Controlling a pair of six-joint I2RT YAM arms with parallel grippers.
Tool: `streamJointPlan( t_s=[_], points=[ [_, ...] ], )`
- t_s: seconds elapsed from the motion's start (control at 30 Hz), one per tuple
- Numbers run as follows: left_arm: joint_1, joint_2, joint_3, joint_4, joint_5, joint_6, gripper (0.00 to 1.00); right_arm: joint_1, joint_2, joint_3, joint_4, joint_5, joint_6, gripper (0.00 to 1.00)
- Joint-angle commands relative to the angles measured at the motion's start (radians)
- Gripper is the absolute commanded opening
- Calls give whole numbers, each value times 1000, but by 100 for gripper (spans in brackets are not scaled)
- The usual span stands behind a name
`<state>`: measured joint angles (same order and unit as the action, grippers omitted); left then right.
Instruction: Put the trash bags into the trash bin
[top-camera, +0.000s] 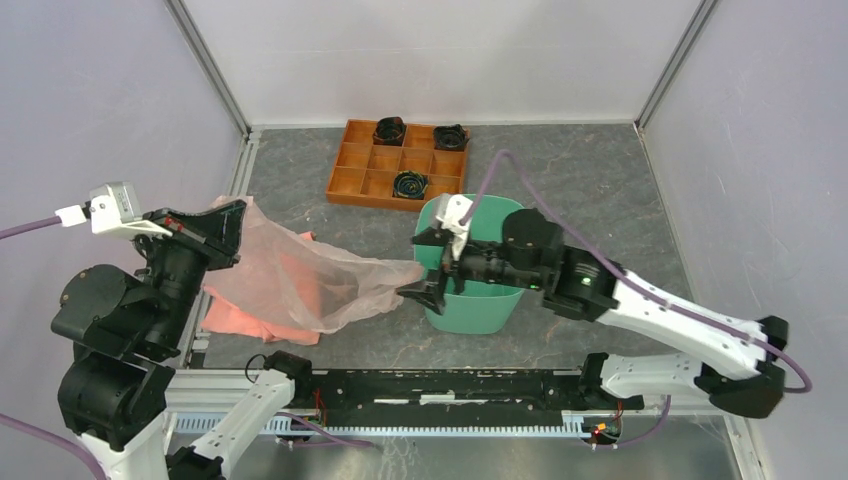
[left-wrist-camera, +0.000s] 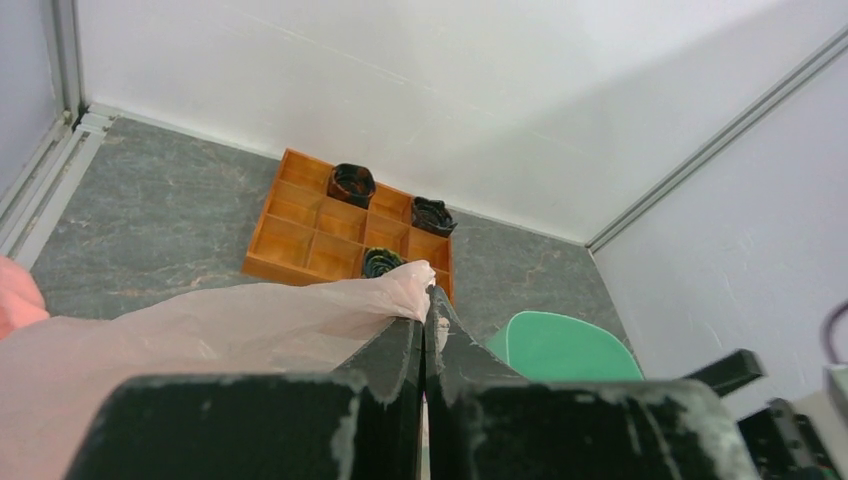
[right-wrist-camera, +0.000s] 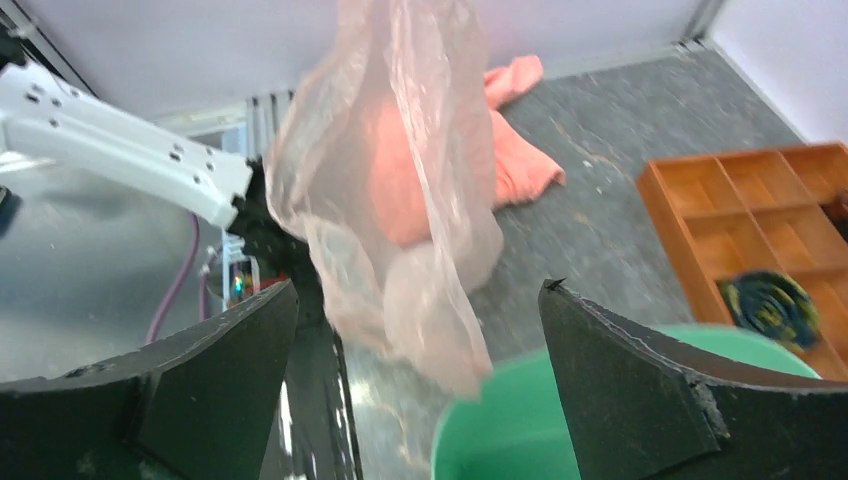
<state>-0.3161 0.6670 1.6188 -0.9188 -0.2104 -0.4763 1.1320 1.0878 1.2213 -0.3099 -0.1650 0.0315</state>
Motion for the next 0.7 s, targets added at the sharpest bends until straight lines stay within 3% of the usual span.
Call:
streamJointPlan(
  t_s=[0.0, 0.1, 0.13, 0.17, 0.2, 0.23, 0.27, 0.37, 0.53, 0.67],
  points=[
    [2, 42, 67, 57, 48, -3, 2, 40, 138, -6, 301, -16, 62, 98],
    [2, 62, 122, 59, 89, -3, 2, 52, 204, 16, 302, 198, 52, 96],
    [2, 74, 141, 62, 102, -1, 2, 51, 223, 32, 302, 210, 62, 87],
    [2, 82, 158, 70, 117, 1, 2, 52, 240, 48, 302, 214, 91, 72],
    [2, 92, 172, 84, 136, 2, 2, 52, 251, 57, 338, 203, 124, 40],
    [2, 101, 185, 106, 155, -1, 2, 53, 253, 60, 364, 193, 148, 16],
    [2, 115, 196, 134, 179, -10, 2, 52, 251, 68, 387, 195, 161, 1],
    [2, 160, 227, 243, 293, -73, 2, 52, 209, 160, 359, 292, 120, 0],
    [3, 284, 282, 500, 561, -293, 2, 51, 134, 412, 151, 469, -38, 1],
    [6, 355, 283, 667, 633, -428, 2, 50, 67, 445, 55, 573, -104, 0]
  ],
)
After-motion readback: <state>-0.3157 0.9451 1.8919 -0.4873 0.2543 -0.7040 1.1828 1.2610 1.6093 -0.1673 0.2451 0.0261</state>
